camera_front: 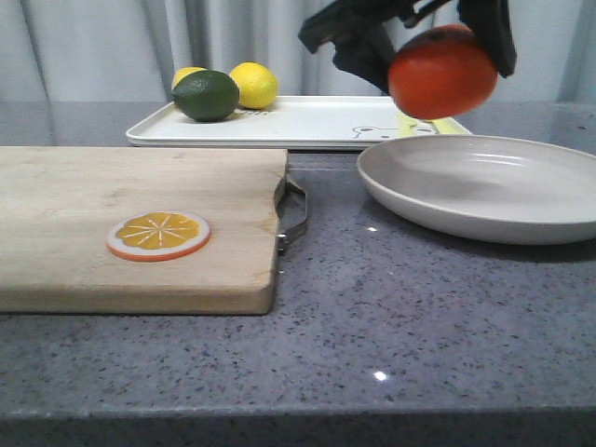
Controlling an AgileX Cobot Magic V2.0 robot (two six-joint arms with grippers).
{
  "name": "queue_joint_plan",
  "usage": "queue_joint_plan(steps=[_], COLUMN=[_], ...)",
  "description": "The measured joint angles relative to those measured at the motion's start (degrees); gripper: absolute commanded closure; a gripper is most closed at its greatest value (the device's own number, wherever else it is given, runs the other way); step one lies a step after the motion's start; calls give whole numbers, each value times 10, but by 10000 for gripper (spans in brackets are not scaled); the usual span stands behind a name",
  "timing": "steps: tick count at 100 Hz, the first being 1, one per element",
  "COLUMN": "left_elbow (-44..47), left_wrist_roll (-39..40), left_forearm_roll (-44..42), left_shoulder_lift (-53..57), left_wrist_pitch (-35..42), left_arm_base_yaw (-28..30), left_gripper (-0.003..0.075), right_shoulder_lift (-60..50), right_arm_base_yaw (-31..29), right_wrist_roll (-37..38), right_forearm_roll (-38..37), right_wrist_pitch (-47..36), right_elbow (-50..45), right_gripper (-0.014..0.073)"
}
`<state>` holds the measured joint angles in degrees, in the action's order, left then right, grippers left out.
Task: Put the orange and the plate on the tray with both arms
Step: 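Carry the orange with the left gripper onto the white plate, then open the left gripper and lift it away from the orange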
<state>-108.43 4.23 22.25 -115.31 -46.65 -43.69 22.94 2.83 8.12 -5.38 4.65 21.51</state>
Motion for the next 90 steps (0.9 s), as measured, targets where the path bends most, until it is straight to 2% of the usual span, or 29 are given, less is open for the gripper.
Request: queue_joint_plan(steps=[41,56,90], left_elbow=[-10,-10,-10], left_wrist_roll=[0,-27,-35], left_forearm_roll=[1,1,1], left_shoulder_lift=[-59,-61,-61], left_wrist_pitch=[10,11,28], left_arm_base_yaw=[-16,-16,-16], left_gripper=[315,251,101], right_shoulder_lift=[0,0,0], right_arm_base_yaw=[0,0,0], right_wrist_roll=[0,0,0], right_forearm_roll=[0,0,0], right_wrist_pitch=[0,0,0], right_elbow=[0,0,0], right_gripper=[650,650,650])
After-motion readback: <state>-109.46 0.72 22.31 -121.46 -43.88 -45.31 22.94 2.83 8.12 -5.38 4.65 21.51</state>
